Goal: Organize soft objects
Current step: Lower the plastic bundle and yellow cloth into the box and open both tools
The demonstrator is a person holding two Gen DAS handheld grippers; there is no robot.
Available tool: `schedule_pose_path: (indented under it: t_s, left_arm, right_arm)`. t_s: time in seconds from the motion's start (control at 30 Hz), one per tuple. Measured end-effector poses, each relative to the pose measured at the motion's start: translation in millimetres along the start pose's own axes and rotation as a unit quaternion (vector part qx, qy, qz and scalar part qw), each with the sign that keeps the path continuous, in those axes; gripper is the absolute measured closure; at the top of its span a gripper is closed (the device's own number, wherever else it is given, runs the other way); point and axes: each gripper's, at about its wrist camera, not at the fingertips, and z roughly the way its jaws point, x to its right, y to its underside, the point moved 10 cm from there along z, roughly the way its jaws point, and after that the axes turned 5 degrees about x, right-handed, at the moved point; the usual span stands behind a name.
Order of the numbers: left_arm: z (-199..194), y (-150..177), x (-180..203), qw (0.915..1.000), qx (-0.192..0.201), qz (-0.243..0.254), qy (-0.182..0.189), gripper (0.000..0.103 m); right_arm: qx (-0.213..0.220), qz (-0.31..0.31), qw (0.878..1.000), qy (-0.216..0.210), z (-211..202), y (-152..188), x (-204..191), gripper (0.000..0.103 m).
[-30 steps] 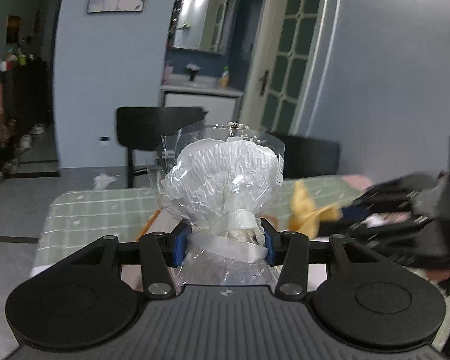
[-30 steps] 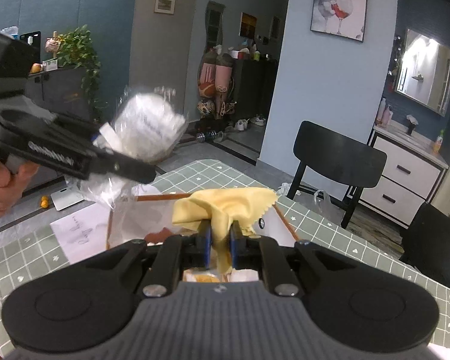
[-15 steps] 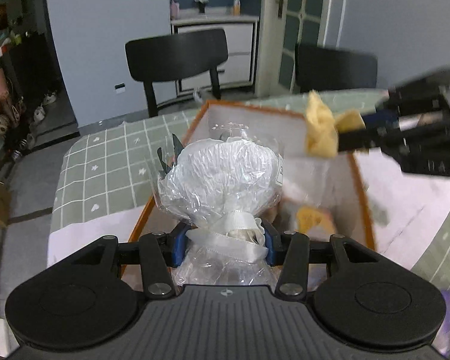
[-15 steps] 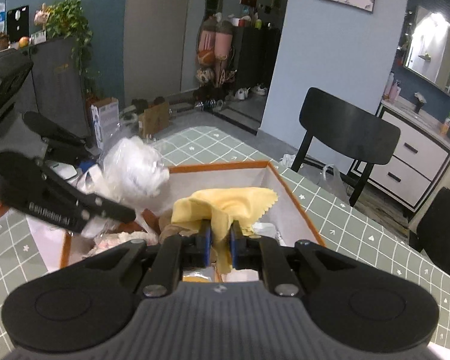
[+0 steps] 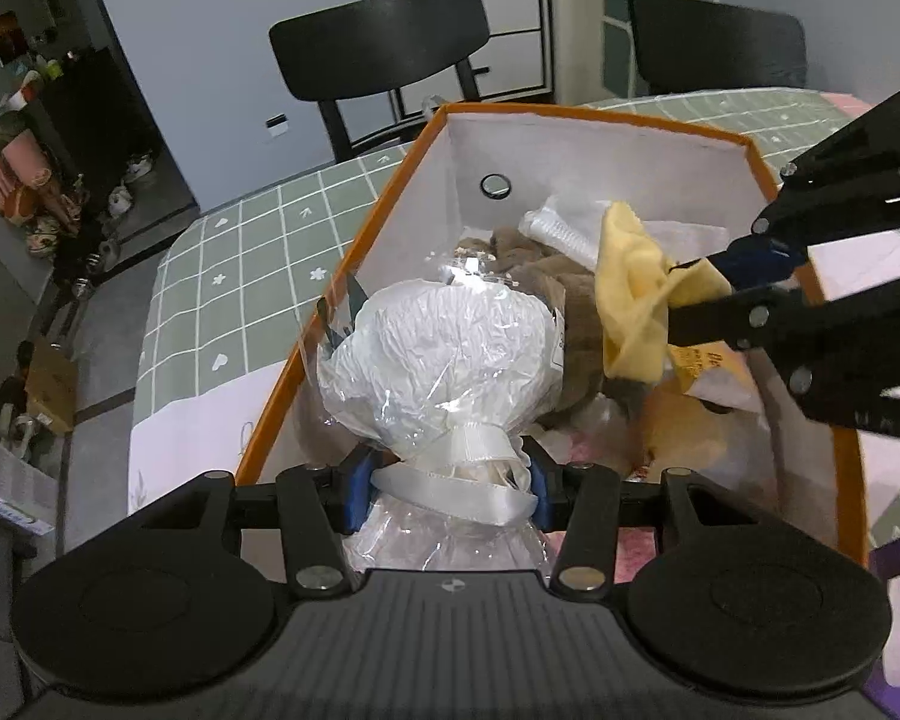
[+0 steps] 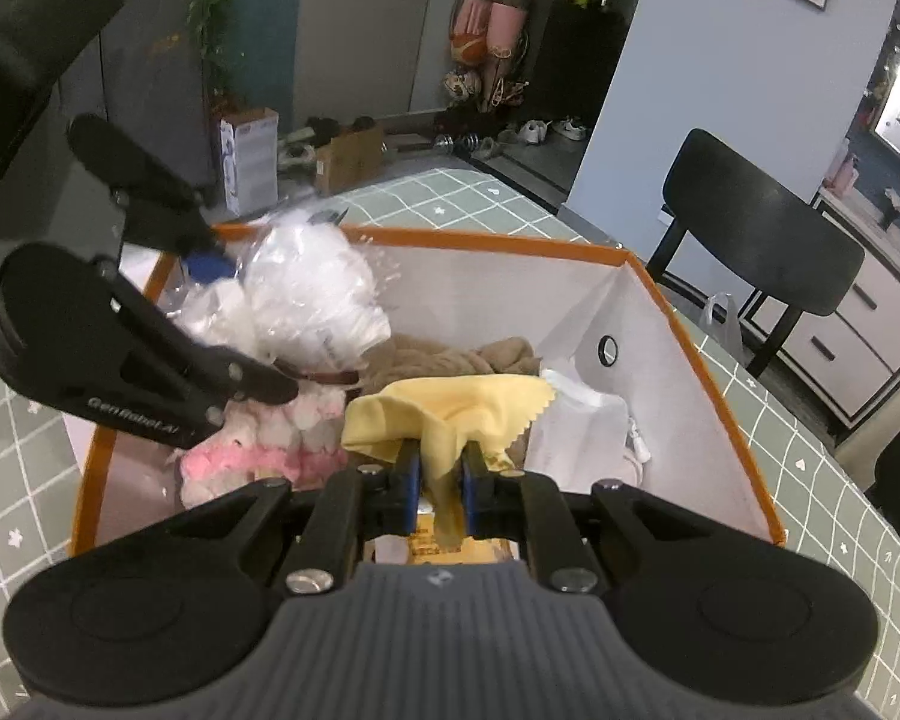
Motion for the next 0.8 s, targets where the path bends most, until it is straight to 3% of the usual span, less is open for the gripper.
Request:
schedule_pose_path:
  t_s: [0.33,0.4,0.47,0.6,0.67,0.8]
  left_arm:
    - [8,11,2,0.9998,-0.003,-0.016,-0.01,0.045]
    - [8,10,1,0.9996,-0.001,-0.023,-0.016,0.036]
    - [9,11,1,0.9993,-0.001,-0.03,-0.022,0.027]
    - [0,9,-3,0.9982,0.01,-0.049,-0.032,0.026]
    - [-13,4,-4,0.9964,0.028,-0.073,-0.033,0.023]
    - [-47,-6,-5,0.9908,0.077,-0.103,-0.043,0.009]
  right_arm:
    - [-0.015,0.002,1.0,0.0,23,5,-7,0.088]
    - [-0.022,0.008,1.0,-0.006,28,8,-8,0.086]
    - [-0.025,0.015,1.0,-0.011,32,10,-9,0.074]
    - [-0.01,0.047,0.999,-0.018,25,10,-7,0.06]
    - [0.009,0.076,0.997,-0.016,13,6,-1,0.046]
    - [0.055,0.129,0.99,-0.013,-16,1,13,0.038]
